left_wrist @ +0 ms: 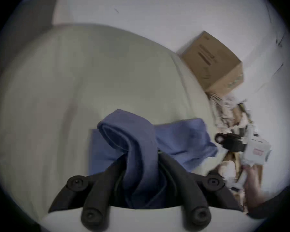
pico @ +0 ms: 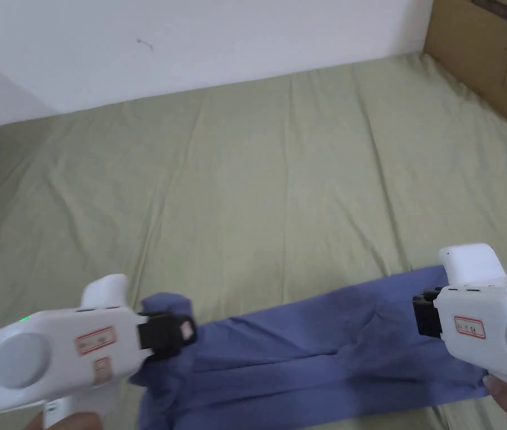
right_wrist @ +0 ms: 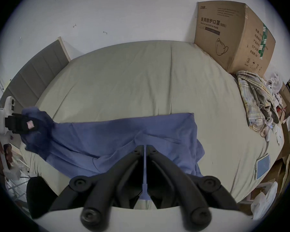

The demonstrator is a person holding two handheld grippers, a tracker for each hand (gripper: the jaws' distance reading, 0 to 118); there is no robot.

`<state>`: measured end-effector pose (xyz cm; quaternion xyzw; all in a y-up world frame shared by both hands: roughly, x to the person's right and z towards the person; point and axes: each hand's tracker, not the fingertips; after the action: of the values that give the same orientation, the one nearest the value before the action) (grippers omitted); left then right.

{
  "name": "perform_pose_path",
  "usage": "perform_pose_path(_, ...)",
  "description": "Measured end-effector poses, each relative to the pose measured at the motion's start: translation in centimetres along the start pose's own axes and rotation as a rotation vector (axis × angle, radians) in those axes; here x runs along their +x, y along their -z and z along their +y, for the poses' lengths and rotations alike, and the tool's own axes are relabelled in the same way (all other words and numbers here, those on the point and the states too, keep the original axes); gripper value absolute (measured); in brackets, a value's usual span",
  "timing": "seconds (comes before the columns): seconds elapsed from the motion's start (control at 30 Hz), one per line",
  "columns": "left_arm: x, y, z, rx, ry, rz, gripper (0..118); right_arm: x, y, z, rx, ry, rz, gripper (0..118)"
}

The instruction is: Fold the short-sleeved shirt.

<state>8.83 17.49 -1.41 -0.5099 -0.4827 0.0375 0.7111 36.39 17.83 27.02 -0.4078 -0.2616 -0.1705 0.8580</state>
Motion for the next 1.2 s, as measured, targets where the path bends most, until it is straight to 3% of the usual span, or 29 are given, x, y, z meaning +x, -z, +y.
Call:
perform_pose_path(0.1,2.9,5.0,-0.4,-0.123,0.007,-0.024,25,0.7,-0.3,-0.1,0.006,0.013,0.000,4)
perform_pose_path(0.13,3.7,6.7,-0.7,-0.154,0.017,-0.037,36,0.9,-0.4,-0.1,0.007,0.015,-0.002,4)
perform_pose_path(0.23,4.7,9.7,-1.6,-0.196,0.011,-0.122,118,1.5,-0.7,-0.3,0.007,0.028,-0.006,4)
perform_pose_path(0.3,5.3,9.1,-1.4,-0.144,-0.018,-0.163,112,1.9,-0.8,-0.4,0.008,0.036,-0.009,4)
perform_pose_path(0.4,4.9,7.2,-1.1,-0.118,-0.002,-0.132,112,2.4,-0.7,-0.4,0.010,0.044,-0.011,4)
perform_pose_path(0.43,4.5,6.4,-0.9,-0.106,0.019,-0.116,103,2.5,-0.6,-0.4,0.010,0.047,-0.011,4)
perform_pose_path(0.47,4.0,5.3,-0.6,-0.079,0.050,-0.091,84,2.6,-0.5,-0.5,0.010,0.051,-0.010,4)
perform_pose_path(0.5,3.5,4.4,-0.4,-0.065,0.072,-0.031,51,2.6,-0.4,-0.5,0.010,0.055,-0.009,4)
perform_pose_path(0.53,3.3,4.2,-0.4,-0.068,0.085,0.029,0,2.6,-0.4,-0.5,0.010,0.059,-0.006,4)
perform_pose_path(0.6,2.2,4.4,-0.5,-0.108,0.099,0.081,0,2.6,-0.2,-0.6,0.009,0.062,0.002,4)
perform_pose_path(0.73,1.0,8.1,-1.4,-0.301,0.030,-0.052,0,2.4,0.0,-0.8,0.002,0.056,0.009,4)
perform_pose_path(0.83,1.3,12.0,-2.5,-0.368,0.005,-0.073,0,2.5,0.0,-0.9,-0.003,0.054,0.010,4)
perform_pose_path(0.9,1.6,13.6,-2.8,-0.357,0.007,-0.072,0,2.6,0.1,-1.1,-0.009,0.052,0.003,4)
perform_pose_path(1.03,0.8,13.5,-2.3,-0.333,-0.156,-0.196,0,2.8,0.3,-1.2,-0.017,0.056,-0.006,4)
perform_pose_path(1.2,-2.5,7.0,-0.8,-0.182,-0.212,-0.303,0,2.5,0.4,-1.0,-0.016,0.060,0.006,4)
